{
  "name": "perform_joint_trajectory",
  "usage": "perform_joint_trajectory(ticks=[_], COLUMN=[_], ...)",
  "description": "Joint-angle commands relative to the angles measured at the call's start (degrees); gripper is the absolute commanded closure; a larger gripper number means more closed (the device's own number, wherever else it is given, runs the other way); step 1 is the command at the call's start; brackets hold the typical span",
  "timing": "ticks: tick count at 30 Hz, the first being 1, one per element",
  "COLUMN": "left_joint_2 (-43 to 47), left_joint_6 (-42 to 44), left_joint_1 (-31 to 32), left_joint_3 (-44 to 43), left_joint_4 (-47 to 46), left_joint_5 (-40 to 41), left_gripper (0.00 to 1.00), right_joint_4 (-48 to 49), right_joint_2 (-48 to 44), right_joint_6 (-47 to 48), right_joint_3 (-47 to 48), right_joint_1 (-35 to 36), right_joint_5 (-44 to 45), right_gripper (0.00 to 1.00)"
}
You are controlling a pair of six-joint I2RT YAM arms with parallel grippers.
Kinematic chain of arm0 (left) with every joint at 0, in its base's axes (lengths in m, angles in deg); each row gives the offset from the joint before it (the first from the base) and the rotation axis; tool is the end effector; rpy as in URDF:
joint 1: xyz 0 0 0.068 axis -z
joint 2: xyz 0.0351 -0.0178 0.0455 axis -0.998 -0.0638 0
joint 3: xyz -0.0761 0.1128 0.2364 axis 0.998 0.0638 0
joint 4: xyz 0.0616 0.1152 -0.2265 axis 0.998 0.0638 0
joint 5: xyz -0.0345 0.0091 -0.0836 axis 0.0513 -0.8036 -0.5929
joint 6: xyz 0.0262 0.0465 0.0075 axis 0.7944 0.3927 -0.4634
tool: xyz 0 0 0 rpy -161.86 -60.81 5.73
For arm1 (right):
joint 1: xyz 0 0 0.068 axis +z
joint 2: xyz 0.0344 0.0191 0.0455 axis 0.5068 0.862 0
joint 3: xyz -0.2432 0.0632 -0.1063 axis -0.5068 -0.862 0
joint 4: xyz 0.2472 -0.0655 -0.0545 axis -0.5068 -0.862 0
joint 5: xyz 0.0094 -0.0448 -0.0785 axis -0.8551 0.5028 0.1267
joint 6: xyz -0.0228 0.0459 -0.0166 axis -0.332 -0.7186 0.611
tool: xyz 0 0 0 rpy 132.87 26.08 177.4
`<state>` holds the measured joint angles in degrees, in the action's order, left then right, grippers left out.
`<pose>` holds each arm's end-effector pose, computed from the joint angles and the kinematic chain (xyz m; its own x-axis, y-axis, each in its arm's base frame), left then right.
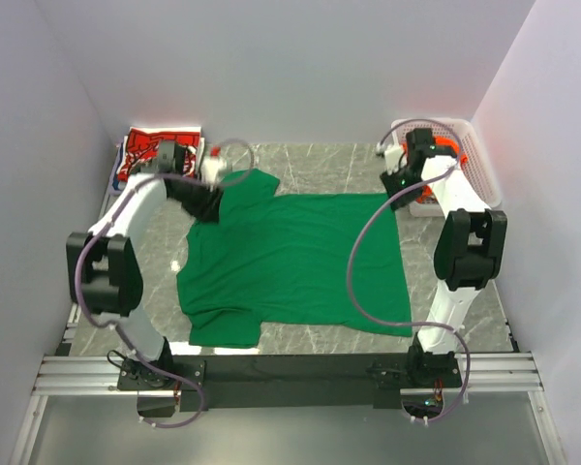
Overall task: Fold and stack the t-shirts
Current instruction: Flatten the tshirt out
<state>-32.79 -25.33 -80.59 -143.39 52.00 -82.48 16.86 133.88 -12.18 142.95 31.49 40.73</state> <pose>0.3370 -0.0504 0.2539 -0.6347 0.5430 -0.5498 0.7174 0.6785 -0.1581 0.3973 0.0142 0.2433 -0.7731 -0.5157 -0.3693 -0.5534 0.8329 -0.0048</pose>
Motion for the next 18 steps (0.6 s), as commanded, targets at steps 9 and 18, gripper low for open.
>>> perform_joint_trajectory(ticks=[9,18], left_joint_2=[-18.93,-21.66], left_joint_6=[-17.23,-22.07], left_joint_1=[-0.13,-0.13], left_joint_3=[-23.27,-22.13], left_joint_4=[-23.15,-30.12], left_joint_5=[-4.29,-3.5], left_gripper=[0.45,0.39], right_joint_4=[11.98,15.06], right_joint_2=[13.35,18.63], right_joint_6=[-13.79,-21.79], right_joint_3=[16.3,17.71], right_joint_1=[-0.34,-0.16], right_joint_5=[7.64,14.31], right_gripper=[0.64,0.59])
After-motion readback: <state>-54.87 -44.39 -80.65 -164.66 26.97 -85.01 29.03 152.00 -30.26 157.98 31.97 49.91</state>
